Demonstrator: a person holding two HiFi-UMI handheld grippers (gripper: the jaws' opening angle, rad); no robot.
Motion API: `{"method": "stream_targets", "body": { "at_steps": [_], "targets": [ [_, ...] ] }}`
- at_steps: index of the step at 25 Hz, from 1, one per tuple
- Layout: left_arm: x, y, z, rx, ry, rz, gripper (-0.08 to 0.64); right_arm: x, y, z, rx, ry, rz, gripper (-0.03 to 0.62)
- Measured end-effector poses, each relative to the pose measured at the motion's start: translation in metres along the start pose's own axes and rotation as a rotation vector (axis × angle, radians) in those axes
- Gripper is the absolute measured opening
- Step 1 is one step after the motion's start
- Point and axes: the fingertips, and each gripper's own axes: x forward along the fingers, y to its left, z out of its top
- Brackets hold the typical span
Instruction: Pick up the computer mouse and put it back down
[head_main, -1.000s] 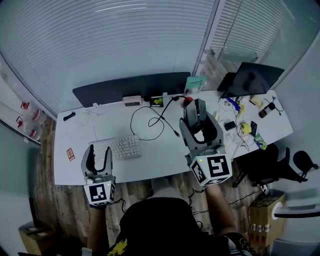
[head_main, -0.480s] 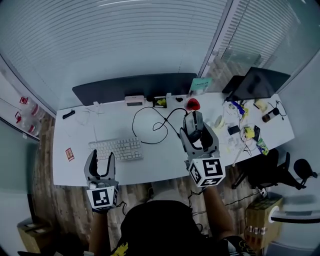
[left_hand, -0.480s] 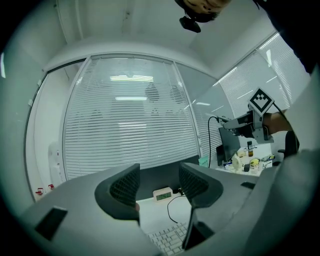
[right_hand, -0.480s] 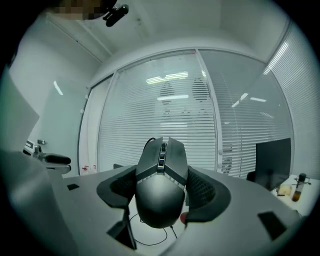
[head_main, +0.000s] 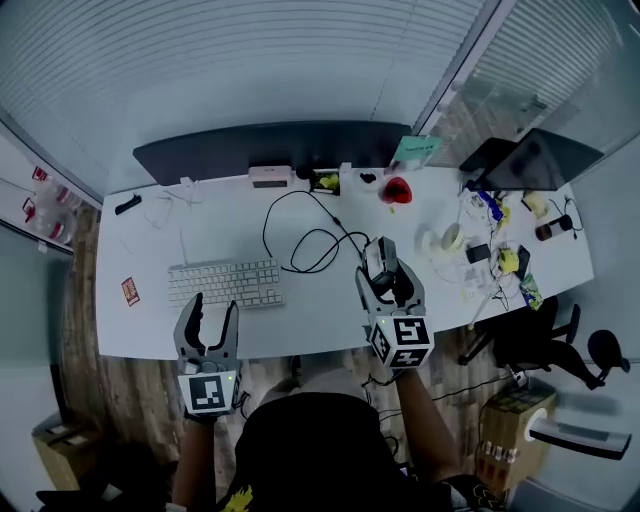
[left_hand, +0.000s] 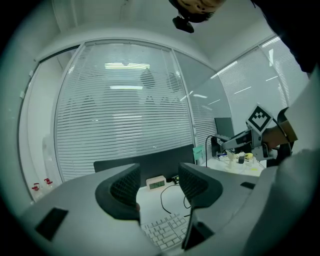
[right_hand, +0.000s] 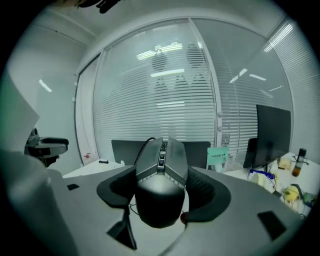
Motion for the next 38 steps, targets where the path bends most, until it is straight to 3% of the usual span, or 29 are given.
{"method": "stream_targets", "body": {
  "at_steps": [17,23,30,38],
  "targets": [
    [0.054,-0.036,-0.039,-0.069,0.085,-0.052,0.233,0.065,-0.019,-0.189,0.085,0.423,-0.004,0.308],
    [0.069,-0.048,-0.056,-0.071,0.138,-0.070,0.232,0.085,-0.023,-0.246,0.123,0.542,-0.051,0.308],
    [0.084,-0.064,-0.066,-0.088,0.169,-0.090,0.230,0.105,-0.018,-0.300,0.076,0.644,-0.073,0.310],
    [0.074,-0.082,-0.058,-0.092,0.147,-0.112,0.230,0.101,-0.016,-0.302,0.080,0.662,-0.069,0.310]
  ]
}}
